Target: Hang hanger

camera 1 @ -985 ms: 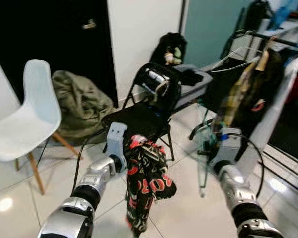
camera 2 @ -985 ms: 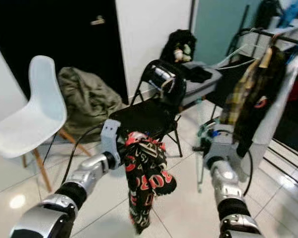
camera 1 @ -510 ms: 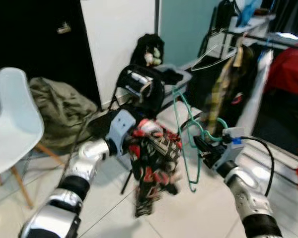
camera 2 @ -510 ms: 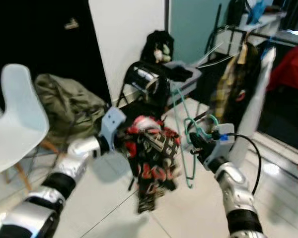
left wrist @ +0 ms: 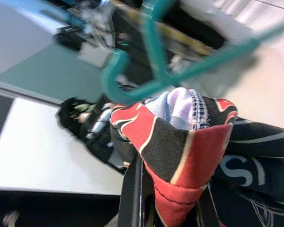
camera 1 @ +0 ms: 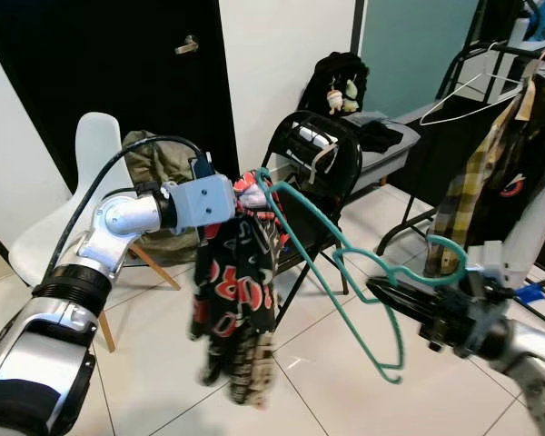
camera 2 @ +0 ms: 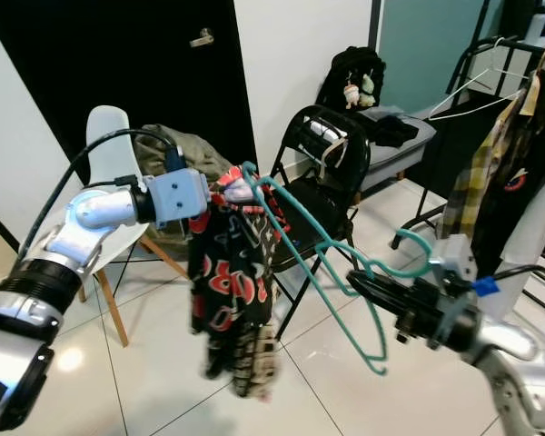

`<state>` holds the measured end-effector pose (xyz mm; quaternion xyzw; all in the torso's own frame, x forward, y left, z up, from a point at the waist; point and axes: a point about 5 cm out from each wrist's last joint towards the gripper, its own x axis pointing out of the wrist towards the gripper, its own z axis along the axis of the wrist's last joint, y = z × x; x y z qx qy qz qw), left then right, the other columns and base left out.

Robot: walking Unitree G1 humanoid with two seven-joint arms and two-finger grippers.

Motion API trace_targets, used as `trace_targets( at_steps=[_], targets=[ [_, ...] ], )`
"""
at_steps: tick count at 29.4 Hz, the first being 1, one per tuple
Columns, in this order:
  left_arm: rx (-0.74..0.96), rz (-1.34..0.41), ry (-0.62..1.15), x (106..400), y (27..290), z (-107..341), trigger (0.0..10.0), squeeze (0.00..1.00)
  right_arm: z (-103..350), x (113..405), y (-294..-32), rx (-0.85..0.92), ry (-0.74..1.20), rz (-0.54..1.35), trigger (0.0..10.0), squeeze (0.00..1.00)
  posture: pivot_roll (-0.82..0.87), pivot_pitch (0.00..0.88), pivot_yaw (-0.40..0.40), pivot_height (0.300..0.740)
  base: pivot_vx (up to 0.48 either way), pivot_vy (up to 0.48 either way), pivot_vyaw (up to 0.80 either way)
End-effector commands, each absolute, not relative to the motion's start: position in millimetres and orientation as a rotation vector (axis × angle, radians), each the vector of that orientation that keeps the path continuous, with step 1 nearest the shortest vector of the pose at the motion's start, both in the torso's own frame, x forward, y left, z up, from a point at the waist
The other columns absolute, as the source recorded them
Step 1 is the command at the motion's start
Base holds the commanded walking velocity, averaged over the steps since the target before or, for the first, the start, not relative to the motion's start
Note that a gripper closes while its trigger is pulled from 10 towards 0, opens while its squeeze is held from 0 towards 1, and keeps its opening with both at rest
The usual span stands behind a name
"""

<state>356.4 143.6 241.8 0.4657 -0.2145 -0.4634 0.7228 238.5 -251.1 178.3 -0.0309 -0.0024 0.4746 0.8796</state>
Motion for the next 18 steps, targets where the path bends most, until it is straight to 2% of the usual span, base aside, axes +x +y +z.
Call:
trace_targets(
  at_steps=[1, 2, 6, 8, 11, 18],
  targets=[
    [1.084, -1.079, -0.495, 351.6, 144.7, 249.8, 10.0, 0.0, 183.5, 235.3, -252.8, -0.093, 0.005, 1.012, 10.0, 0.0, -0.1, 0.0, 0.078, 0.74, 0.0, 0.0, 0.0],
    [1.103, -1.136, -0.461, 349.1, 146.3, 247.4, 10.0, 0.0, 189.4, 232.3, -257.6, -0.133, 0.036, 1.022, 10.0, 0.0, -0.1, 0.0, 0.079, 0.74, 0.0, 0.0, 0.0],
    [1.103, -1.136, -0.461, 349.1, 146.3, 247.4, 10.0, 0.0, 189.4, 232.3, -257.6, -0.133, 0.036, 1.022, 10.0, 0.0, -0.1, 0.0, 0.079, 0.74, 0.0, 0.0, 0.0],
    [1.119, -1.192, -0.421, 346.8, 148.1, 244.3, 10.0, 0.0, 195.5, 230.6, -261.3, -0.171, 0.06, 1.029, 10.0, 0.0, -0.1, 0.0, 0.077, 0.74, 0.0, 0.0, 0.0],
    [1.147, -1.307, -0.31, 343.1, 153.4, 236.4, 10.0, 0.0, 210.1, 228.7, -262.5, -0.297, 0.124, 1.073, 10.0, 0.0, -0.1, 0.0, 0.077, 0.74, 0.0, 0.0, 0.0],
    [1.17, -1.351, -0.254, 342.6, 156.6, 232.5, 10.0, 0.0, 218.6, 226.3, -260.1, -0.4, 0.184, 1.124, 10.0, 0.0, -0.1, 0.0, 0.078, 0.74, 0.0, 0.0, 0.0]
  ],
)
